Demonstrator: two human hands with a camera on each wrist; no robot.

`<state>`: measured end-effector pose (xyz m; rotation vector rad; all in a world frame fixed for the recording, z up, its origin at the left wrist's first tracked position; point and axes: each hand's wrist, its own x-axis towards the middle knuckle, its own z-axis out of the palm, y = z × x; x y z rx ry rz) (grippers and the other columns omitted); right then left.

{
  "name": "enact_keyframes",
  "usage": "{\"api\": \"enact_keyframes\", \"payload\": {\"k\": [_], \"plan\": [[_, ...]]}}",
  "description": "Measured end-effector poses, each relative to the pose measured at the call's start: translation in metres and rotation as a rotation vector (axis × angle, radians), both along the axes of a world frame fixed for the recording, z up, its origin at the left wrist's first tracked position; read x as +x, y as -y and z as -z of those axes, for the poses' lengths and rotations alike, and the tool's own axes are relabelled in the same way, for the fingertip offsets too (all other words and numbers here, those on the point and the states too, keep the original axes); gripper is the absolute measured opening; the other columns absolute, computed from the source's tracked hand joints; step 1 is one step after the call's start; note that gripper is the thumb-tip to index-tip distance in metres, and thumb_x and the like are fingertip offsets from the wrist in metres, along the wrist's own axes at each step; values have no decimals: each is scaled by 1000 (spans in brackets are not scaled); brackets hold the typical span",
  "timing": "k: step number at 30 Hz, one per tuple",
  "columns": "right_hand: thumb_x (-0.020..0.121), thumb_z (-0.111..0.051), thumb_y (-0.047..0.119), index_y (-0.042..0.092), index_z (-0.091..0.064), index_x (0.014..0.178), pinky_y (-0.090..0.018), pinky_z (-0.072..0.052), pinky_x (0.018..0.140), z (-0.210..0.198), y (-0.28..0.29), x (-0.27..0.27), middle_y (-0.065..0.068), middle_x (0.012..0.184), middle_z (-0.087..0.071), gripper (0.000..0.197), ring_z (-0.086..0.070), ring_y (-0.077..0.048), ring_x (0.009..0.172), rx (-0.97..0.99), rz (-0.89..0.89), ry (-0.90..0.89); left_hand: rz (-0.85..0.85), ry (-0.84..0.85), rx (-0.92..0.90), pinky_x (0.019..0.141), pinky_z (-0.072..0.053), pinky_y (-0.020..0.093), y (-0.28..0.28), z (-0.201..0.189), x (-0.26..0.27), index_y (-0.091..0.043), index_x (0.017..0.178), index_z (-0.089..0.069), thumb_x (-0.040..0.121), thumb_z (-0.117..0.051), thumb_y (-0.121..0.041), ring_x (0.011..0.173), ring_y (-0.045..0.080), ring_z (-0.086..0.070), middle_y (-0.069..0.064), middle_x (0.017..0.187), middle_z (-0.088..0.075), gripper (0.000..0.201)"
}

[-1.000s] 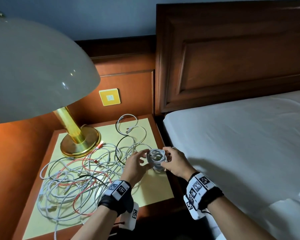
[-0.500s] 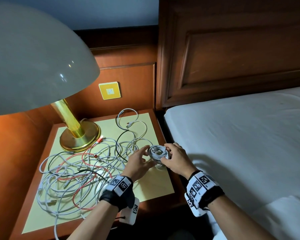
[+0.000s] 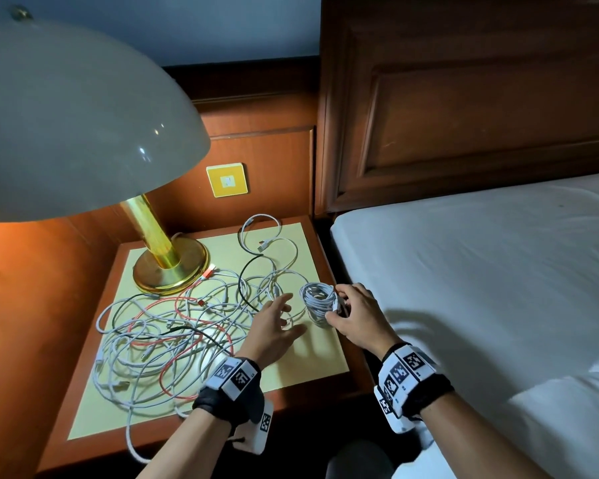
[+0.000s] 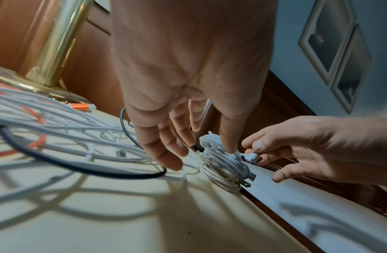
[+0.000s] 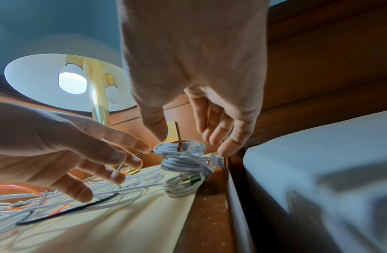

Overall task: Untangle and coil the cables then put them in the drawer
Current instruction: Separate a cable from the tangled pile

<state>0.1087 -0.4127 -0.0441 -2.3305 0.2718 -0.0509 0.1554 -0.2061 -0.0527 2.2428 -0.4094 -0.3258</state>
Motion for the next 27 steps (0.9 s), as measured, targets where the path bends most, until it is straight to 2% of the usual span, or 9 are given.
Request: {"api": "enact_keyframes", "payload": {"k": [2,6,9,12,15,17,21,24,27], "plan": [[76,-63,44,22,-57,131,-45,-50,98,-2,-2,-7,2,123,-55,59,-56,-22,116,-8,-2,3,-9,6,-6,66,-41,3,-8,-2,-7,-20,148,-43,87,-77,-30,95,16,-59,5,128,-57,70],[81,-68,35,20,-59,126,-42,-47,97,-4,-6,-22,1,121,-56,48,-52,-24,115,-68,-3,30,-33,23,-4,70,-39,6,-26,-8,-23,-21,146,-46,87,-77,-30,101,14,-60,2,128,-59,67],[84,-70,32,18,-59,128,-41,-45,100,-7,-9,-31,0,126,-55,47,-48,-24,119,-79,12,55,-47,30,-16,68,-41,1,-39,-15,-35,-19,143,-51,88,-76,-27,100,14,-60,3,125,-60,61],[87,-69,36,20,-52,138,-41,-43,104,-10,-8,-29,5,140,-46,56,-42,-23,127,-103,2,52,-62,45,-22,68,-41,2,-51,-19,-47,-21,139,-54,89,-74,-29,97,14,-61,1,121,-61,54],[89,-66,44,31,-38,151,-43,-41,107,-8,-6,-16,11,155,-29,69,-35,-22,134,-139,-41,-17,-84,44,-44,70,-44,5,-63,-16,-58,-22,134,-59,90,-73,-32,94,12,-63,-1,115,-63,48],[88,-64,49,37,-33,152,-44,-39,110,-6,-8,-6,12,159,-24,72,-35,-22,138,-144,-76,-67,-85,48,-43,74,-45,7,-68,-15,-63,-24,132,-59,90,-72,-34,94,9,-65,-4,113,-63,46],[88,-63,49,37,-43,146,-38,-40,107,3,-15,6,12,157,-27,63,-42,-19,135,-146,-81,-133,-95,47,-33,80,-50,16,-73,-12,-63,-26,131,-60,92,-69,-37,93,6,-65,-7,113,-64,41],[92,-61,38,30,-52,139,-34,-44,100,9,-18,9,9,153,-32,49,-46,-20,130,-166,-51,-110,-97,44,-45,73,-45,6,-68,-10,-59,-24,130,-61,94,-68,-33,89,3,-64,-7,112,-64,37],[92,-63,31,26,-59,131,-31,-45,96,12,-20,10,7,147,-38,40,-49,-21,125,-167,-53,-63,-85,31,-60,68,-43,3,-57,-10,-52,-21,129,-62,96,-66,-29,84,1,-62,-5,113,-63,35]]}}
